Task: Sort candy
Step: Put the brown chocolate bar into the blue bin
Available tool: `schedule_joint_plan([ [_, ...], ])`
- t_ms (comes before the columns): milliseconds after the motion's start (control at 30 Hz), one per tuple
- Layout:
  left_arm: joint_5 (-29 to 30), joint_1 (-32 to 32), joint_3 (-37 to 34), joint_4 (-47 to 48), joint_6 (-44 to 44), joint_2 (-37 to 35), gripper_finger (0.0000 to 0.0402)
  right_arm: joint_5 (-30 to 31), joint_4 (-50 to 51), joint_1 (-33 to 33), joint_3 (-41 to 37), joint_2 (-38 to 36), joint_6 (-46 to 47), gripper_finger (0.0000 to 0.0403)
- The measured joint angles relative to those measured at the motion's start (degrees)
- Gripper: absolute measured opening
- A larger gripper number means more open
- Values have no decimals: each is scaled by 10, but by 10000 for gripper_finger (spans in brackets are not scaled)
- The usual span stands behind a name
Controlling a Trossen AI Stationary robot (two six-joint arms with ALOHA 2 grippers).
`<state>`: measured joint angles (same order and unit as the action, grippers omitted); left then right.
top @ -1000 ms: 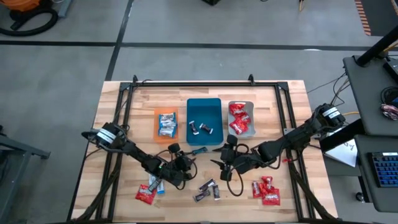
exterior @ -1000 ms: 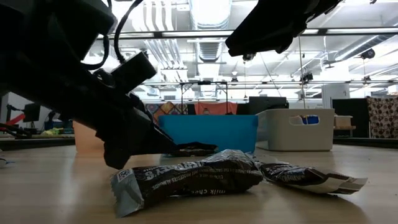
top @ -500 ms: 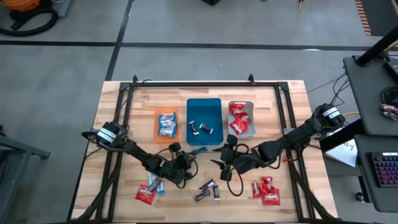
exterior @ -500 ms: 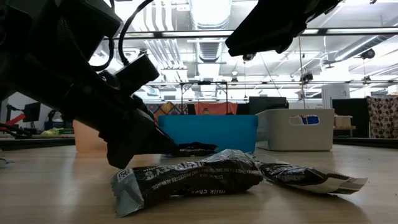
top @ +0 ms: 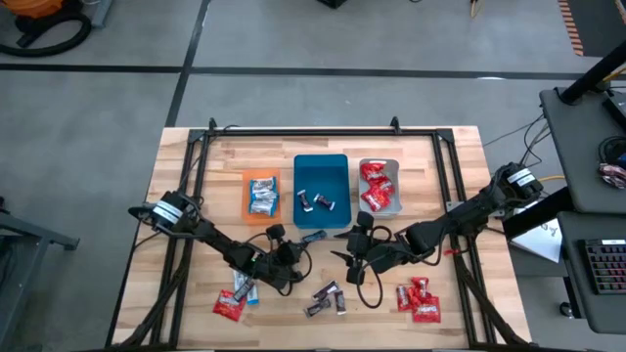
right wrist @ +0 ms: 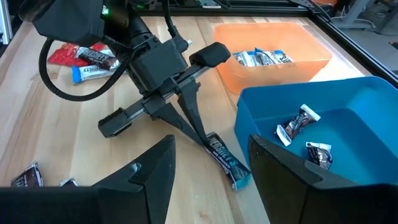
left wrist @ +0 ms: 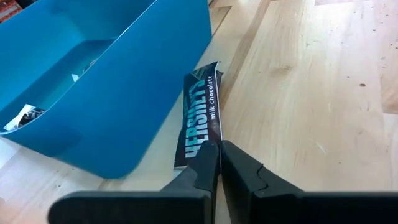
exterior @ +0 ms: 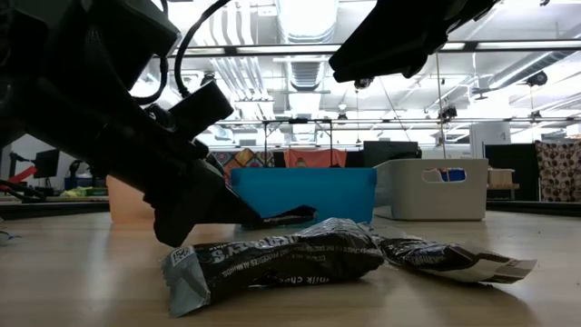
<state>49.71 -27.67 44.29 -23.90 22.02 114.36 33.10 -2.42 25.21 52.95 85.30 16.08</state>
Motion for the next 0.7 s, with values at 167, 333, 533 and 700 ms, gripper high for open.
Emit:
schedule_joint_plan([
  [167,-26,-8,-1,21,-23,-16,0,-1,0,0,0,0,0,192],
  [333,-70,-11,-2,66,-42,-39,0,-1,0,0,0,0,-2,192],
  [533,-88,-12,-2,64,-44,-45,0,-1,1,0,0,0,-6,192],
  [700,-46,-12,-2,58,-27,-45,2,-1,1,0,0,0,-6,192],
])
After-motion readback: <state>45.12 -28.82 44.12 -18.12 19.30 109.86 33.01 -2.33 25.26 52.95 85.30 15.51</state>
